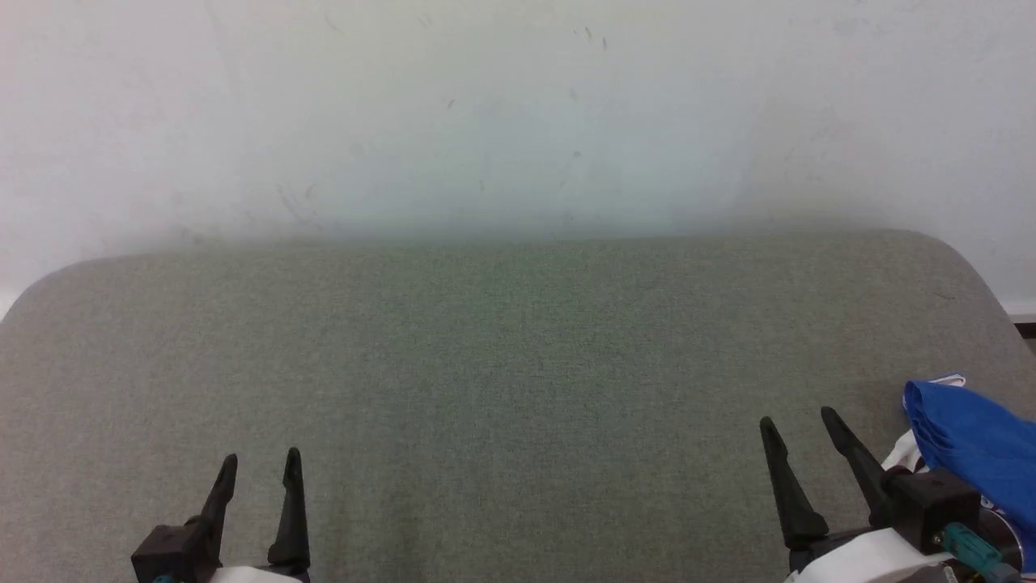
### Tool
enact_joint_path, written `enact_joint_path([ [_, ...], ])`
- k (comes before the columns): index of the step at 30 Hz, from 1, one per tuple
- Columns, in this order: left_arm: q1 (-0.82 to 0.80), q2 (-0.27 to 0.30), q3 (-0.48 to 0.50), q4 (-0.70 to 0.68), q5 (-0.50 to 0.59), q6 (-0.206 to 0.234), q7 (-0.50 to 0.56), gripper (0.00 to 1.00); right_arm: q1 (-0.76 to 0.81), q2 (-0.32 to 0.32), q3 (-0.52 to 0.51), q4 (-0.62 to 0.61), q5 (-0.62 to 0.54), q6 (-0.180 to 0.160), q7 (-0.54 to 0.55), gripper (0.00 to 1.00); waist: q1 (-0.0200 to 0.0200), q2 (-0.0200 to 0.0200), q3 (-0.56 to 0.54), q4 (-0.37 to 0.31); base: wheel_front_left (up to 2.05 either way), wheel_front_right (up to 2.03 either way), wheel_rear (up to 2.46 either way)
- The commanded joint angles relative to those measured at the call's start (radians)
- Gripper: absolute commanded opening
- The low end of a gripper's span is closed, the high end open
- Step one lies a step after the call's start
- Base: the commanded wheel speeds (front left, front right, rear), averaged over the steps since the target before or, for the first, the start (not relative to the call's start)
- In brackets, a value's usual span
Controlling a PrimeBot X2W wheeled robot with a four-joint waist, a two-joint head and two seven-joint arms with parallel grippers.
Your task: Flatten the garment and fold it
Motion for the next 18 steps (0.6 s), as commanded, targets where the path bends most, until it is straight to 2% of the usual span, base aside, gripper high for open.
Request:
enact_joint_path([
  [1, 0.002, -0.006, 0.007, 0.005, 0.013, -0.007, -0.005, 1.00, 0.011, 0.004, 0.000, 0.003, -0.002, -0.001, -0.003, 1.00, 0.0000, 0.0000, 0.000, 0.000, 0.00, 0.00, 0.00],
  [7, -0.013, -0.024, 0.016, 0.014, 0.026, -0.024, -0.005, 1.00, 0.008, 0.004, 0.005, 0.007, 0.022, -0.001, -0.013, 1.00, 0.0000, 0.0000, 0.006, 0.002, 0.00, 0.00, 0.00],
  [8, -0.003, -0.022, 0.013, 0.016, 0.023, -0.019, 0.000, 0.00, 0.001, 0.001, 0.004, 0.005, 0.020, 0.000, -0.010, 0.00, 0.0001, 0.0000, 0.005, 0.002, 0.00, 0.00, 0.00],
  [18, -0.012, -0.034, 0.016, 0.011, 0.045, -0.024, 0.019, 0.00, -0.010, 0.001, 0.000, 0.010, 0.011, 0.000, -0.005, 0.00, 0.0003, 0.0000, 0.011, 0.002, 0.00, 0.00, 0.00],
])
